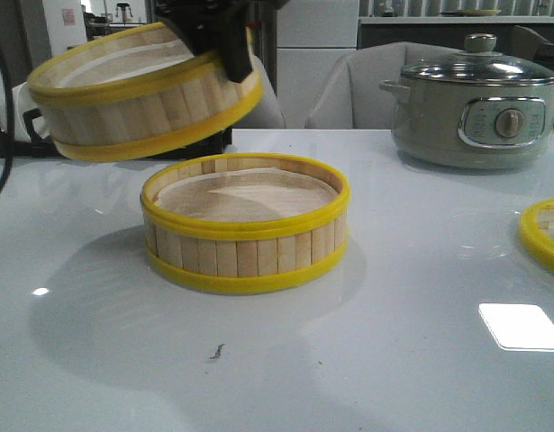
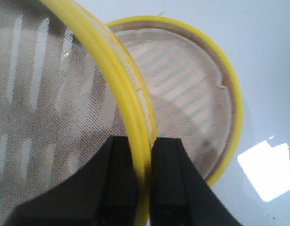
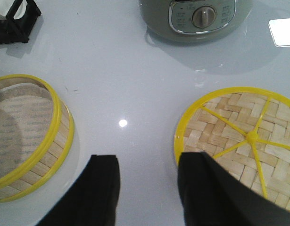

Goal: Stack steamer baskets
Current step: 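Move the held basket over the middle basket and lower it on top, then open the left gripper and raise it away from the stack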

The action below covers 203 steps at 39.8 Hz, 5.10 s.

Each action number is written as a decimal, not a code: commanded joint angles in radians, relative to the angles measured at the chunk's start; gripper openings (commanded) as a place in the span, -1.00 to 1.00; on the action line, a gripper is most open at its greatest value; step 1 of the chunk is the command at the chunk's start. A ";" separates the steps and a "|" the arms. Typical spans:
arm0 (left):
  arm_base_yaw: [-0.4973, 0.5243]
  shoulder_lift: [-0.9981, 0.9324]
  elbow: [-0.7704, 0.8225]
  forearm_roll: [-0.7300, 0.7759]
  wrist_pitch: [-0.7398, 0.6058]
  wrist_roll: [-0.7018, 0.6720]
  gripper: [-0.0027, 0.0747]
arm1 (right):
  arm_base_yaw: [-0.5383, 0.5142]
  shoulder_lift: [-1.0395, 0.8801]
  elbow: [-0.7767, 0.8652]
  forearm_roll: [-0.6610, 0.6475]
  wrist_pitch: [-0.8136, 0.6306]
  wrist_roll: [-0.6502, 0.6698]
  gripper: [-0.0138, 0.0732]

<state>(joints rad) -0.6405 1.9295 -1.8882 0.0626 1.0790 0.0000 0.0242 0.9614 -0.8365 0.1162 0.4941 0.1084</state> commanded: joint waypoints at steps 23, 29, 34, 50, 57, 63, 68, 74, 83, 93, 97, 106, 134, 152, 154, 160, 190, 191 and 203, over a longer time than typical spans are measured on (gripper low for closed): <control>-0.137 0.045 -0.041 -0.054 -0.101 0.020 -0.69 | -0.003 -0.008 -0.037 0.004 -0.076 -0.008 0.27; -0.137 0.060 -0.041 -0.097 -0.118 0.038 -0.69 | -0.003 -0.008 -0.037 0.004 -0.076 -0.008 0.27; -0.137 0.069 -0.041 -0.138 -0.136 0.054 -0.69 | -0.003 -0.008 -0.037 0.004 -0.076 -0.008 0.27; -0.137 0.071 -0.041 -0.167 -0.164 0.063 -0.69 | -0.003 -0.008 -0.037 0.004 -0.076 -0.008 0.27; -0.137 0.071 -0.041 -0.176 -0.166 0.063 -0.69 | -0.003 -0.008 -0.037 0.004 -0.076 -0.008 0.27; -0.137 0.085 -0.041 -0.179 -0.168 0.063 -0.69 | -0.003 -0.008 -0.037 0.004 -0.076 -0.008 0.27; -0.137 0.106 -0.041 -0.209 -0.166 0.063 -0.69 | -0.003 -0.008 -0.037 0.004 -0.076 -0.008 0.27; -0.137 0.121 -0.041 -0.214 -0.166 0.063 -0.69 | -0.003 -0.008 -0.037 0.004 -0.076 -0.008 0.27; -0.137 0.123 -0.041 -0.212 -0.177 0.063 -0.69 | -0.003 -0.008 -0.037 0.004 -0.076 -0.008 0.27; -0.135 0.123 -0.041 -0.185 -0.177 0.063 -0.68 | -0.003 -0.008 -0.037 0.004 -0.076 -0.008 0.27; -0.135 0.123 -0.041 -0.160 -0.175 0.063 -0.68 | -0.003 -0.008 -0.037 0.004 -0.076 -0.008 0.27; -0.135 0.123 -0.041 -0.147 -0.175 0.063 -0.68 | -0.003 -0.008 -0.037 0.004 -0.076 -0.008 0.27; -0.132 0.123 -0.041 -0.112 -0.209 0.040 -0.11 | -0.003 -0.008 -0.037 0.004 -0.075 -0.008 0.27; -0.132 0.121 -0.105 -0.100 -0.160 0.029 0.30 | -0.003 -0.008 -0.037 0.004 -0.075 -0.008 0.27; -0.132 0.121 -0.143 -0.089 -0.137 0.027 0.30 | -0.003 -0.008 -0.037 0.004 -0.075 -0.008 0.27; -0.132 0.099 -0.266 -0.001 -0.067 0.000 0.30 | -0.003 -0.008 -0.037 0.004 -0.075 -0.008 0.27; 0.299 -0.496 -0.081 0.174 -0.020 -0.058 -0.49 | -0.003 -0.008 -0.037 0.004 -0.076 -0.008 0.27; 0.312 -0.522 -0.053 0.174 -0.033 -0.067 -0.49 | -0.003 -0.008 -0.037 0.004 -0.076 -0.008 0.27; 0.324 -0.822 0.238 0.176 -0.130 -0.080 -0.49 | -0.003 -0.008 -0.037 0.004 -0.076 -0.008 0.27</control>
<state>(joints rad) -0.3174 1.2040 -1.6832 0.2305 1.0535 -0.0663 0.0242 0.9614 -0.8365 0.1169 0.4941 0.1084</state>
